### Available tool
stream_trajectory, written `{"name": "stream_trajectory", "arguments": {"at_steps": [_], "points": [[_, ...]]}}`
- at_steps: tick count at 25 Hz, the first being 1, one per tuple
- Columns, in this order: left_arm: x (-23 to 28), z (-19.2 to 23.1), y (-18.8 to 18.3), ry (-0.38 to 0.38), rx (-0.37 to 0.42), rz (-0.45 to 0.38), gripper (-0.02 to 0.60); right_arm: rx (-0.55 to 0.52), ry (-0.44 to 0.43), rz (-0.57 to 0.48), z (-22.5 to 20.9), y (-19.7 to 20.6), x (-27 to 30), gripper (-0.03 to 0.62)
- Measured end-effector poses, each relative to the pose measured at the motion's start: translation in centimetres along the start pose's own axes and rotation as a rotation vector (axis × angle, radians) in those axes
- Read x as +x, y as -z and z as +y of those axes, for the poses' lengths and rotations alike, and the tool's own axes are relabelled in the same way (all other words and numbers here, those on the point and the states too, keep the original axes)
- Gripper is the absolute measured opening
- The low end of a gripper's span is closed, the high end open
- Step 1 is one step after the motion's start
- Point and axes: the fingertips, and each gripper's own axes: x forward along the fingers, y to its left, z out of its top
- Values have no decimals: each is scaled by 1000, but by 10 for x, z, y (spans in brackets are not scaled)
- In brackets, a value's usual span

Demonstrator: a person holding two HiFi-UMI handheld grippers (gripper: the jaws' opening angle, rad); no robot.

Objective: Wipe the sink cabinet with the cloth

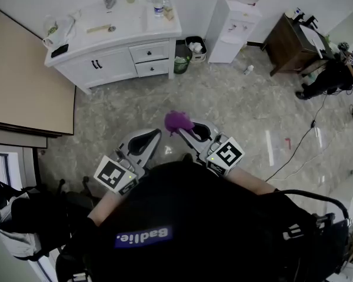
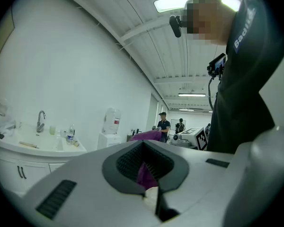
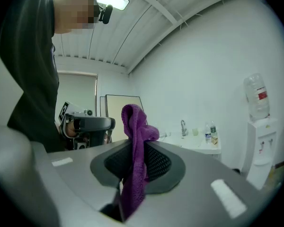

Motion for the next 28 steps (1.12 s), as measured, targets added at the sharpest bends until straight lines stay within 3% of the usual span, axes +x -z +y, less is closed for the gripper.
{"name": "stream_trajectory", "arguments": {"at_steps": [9, 19, 28], "points": [[16, -3, -1, -34, 7, 14, 0, 26, -26, 6, -21, 3, -9, 55], [47, 10, -5, -141, 40, 19, 0, 75, -94, 28, -66, 20, -13, 55], [29, 80, -6, -144, 34, -4, 0, 64, -87, 63, -77, 21, 53, 57]]}}
